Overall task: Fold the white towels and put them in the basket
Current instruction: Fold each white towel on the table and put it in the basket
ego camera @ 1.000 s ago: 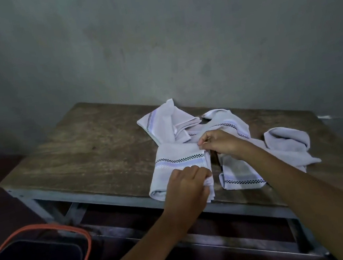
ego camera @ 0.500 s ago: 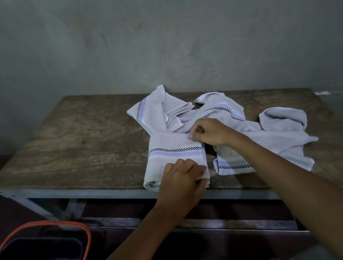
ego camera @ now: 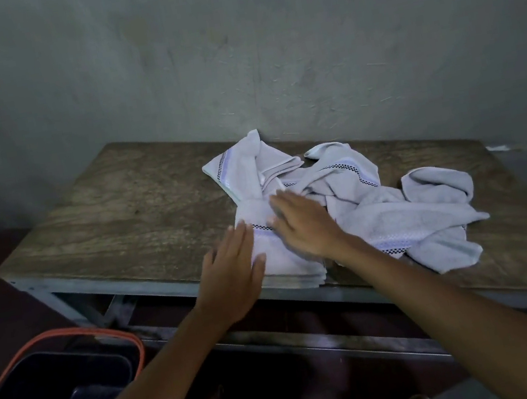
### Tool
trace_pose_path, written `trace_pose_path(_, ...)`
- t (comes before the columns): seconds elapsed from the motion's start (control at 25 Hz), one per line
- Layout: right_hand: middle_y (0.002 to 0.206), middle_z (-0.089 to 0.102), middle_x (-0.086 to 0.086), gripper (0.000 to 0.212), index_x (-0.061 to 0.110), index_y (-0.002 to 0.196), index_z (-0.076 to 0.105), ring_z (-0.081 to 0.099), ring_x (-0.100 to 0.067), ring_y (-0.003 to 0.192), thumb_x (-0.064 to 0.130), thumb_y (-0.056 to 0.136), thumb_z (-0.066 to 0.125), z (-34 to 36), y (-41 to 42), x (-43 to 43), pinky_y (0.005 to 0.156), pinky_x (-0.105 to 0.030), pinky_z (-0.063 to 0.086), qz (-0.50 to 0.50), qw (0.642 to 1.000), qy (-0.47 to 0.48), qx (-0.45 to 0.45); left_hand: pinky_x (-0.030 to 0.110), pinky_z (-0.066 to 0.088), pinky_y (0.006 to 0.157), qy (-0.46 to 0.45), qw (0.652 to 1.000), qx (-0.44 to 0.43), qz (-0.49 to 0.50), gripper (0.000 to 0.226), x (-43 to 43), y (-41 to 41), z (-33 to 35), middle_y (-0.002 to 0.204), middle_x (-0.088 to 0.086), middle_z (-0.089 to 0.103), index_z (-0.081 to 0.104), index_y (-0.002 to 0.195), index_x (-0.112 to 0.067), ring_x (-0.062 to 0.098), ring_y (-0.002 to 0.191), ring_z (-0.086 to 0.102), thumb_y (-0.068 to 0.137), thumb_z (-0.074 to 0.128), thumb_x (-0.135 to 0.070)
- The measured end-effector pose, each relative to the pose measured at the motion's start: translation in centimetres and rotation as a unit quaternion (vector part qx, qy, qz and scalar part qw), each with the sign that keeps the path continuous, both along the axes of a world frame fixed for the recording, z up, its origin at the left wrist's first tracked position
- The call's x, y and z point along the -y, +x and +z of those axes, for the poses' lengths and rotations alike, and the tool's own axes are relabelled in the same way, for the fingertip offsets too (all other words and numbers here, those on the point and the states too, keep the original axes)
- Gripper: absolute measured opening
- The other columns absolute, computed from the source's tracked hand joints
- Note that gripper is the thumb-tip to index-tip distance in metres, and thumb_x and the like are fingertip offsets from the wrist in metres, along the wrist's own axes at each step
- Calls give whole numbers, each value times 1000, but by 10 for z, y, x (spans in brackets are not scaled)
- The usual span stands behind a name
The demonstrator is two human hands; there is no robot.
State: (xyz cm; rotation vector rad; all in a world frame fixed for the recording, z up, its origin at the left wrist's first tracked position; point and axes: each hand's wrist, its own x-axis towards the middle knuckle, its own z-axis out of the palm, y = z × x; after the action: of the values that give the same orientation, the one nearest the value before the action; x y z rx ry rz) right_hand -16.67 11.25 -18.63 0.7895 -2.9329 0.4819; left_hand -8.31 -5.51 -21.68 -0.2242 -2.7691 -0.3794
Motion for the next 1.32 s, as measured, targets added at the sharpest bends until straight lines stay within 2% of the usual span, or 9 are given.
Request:
trace_pose_path(0.08,159,10,-2,63,16,150,13,7,-16,147,50,98,22,-17,6,1,119,-41,7,3,992,92,87,44,35,106,-36,997,54,-49,64,16,2,-15,153,0,30,33,144,-16,17,139,32,91,17,-47)
trace_pose_path(0.16,160,-1,1,67,19,151,5,-3,-12,147,56,96,17,-22,-1,-2,119,-37,-1,-6,988,106,115,33,17,113,36,991,98,-87,71,33,-1,-16,157,-5,17,21,148,-19,6,143,13,86,9,-51)
trace_pose_path(0.28,148,36,-5,62,16,139,33,27,-20,140,55,94,16,-11,-3,4,111,-40,20,-6,998,46,42,22,24,110,165,976,92,-107,72,62,3,-12,145,9,43,40,140,-7,16,135,37,80,30,-46)
trace_pose_path(0.4,126,56,-3,43,17,123,50,46,-24,120,43,97,28,-1,3,16,98,-38,31,0,999,-26,-26,22,41,95,168,983,18,-71,62,67,12,-16,118,6,64,59,119,-8,19,109,60,71,54,-47)
trace_pose_path(0.64,142,42,-3,50,21,138,40,35,-22,132,48,96,34,-21,7,23,107,-39,26,-19,999,0,26,32,48,66,168,979,-119,9,36,39,11,-28,78,1,62,62,85,-9,20,71,59,65,72,-37)
trace_pose_path(0.84,136,45,-9,67,24,142,32,38,-28,130,63,88,24,-19,9,32,108,-47,29,-8,1000,8,23,37,49,76,195,968,-152,32,23,28,11,-32,80,1,64,62,88,-7,15,75,53,74,63,-26)
trace_pose_path(0.96,150,27,-10,68,32,145,25,19,-28,141,66,87,17,-24,15,37,114,-53,13,-21,998,26,46,52,47,90,254,957,-131,46,22,26,17,-36,86,3,65,60,92,-5,10,83,48,80,52,-21)
trace_pose_path(1.16,154,19,-11,62,32,147,22,13,-28,144,61,92,20,-27,15,37,115,-53,7,-28,998,42,39,34,46,74,230,963,-125,68,31,21,15,-29,78,0,61,59,87,-8,16,72,51,70,63,-33)
trace_pose_path(1.32,153,22,-9,79,33,146,24,17,-27,142,67,78,3,-28,16,34,115,-51,10,-23,999,32,23,39,48,77,252,956,-118,91,23,21,13,-26,74,-3,58,58,86,-12,12,70,46,77,53,-32)
